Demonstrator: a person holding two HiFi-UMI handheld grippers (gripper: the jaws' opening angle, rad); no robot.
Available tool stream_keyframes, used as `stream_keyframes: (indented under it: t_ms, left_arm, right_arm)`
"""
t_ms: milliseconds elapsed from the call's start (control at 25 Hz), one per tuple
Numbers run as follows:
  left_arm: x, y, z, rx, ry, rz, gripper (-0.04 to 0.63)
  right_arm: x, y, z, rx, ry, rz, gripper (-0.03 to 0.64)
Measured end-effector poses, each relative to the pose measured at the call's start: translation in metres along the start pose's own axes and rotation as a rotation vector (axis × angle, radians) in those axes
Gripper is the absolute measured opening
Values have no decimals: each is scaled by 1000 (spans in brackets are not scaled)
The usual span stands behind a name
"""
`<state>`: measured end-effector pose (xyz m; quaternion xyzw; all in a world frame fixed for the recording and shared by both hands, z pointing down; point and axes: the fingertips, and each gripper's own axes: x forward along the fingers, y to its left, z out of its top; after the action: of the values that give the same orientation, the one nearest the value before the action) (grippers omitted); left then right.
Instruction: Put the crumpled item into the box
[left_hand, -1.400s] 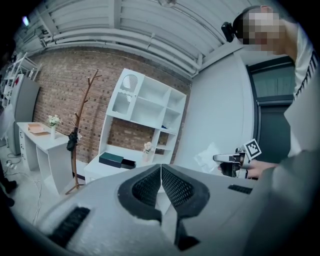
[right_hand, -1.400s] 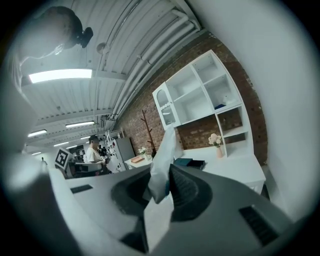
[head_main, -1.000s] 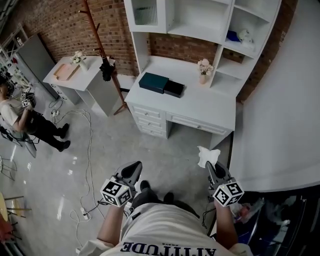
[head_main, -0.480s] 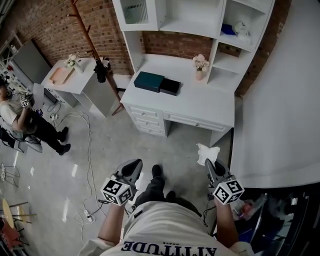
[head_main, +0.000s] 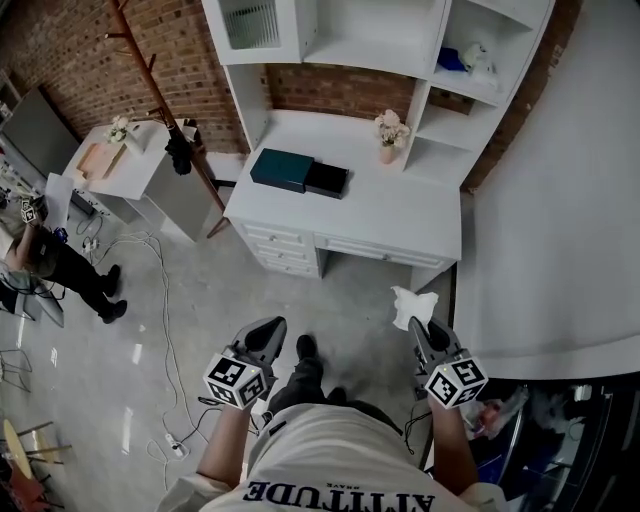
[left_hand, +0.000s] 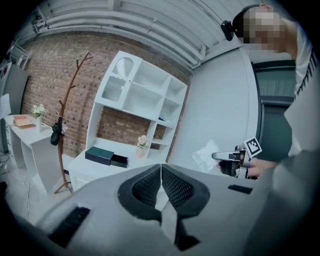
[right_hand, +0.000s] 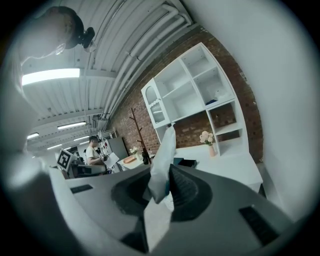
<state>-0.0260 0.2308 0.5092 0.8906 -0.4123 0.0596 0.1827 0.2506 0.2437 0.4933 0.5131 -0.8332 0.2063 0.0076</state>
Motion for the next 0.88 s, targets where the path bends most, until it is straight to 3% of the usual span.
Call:
stream_keyframes:
  t_ms: [880]
  left_arm:
    - [106, 176, 73, 3, 53, -126, 28]
  right_arm:
    - [174, -4, 49, -1, 18, -147, 74]
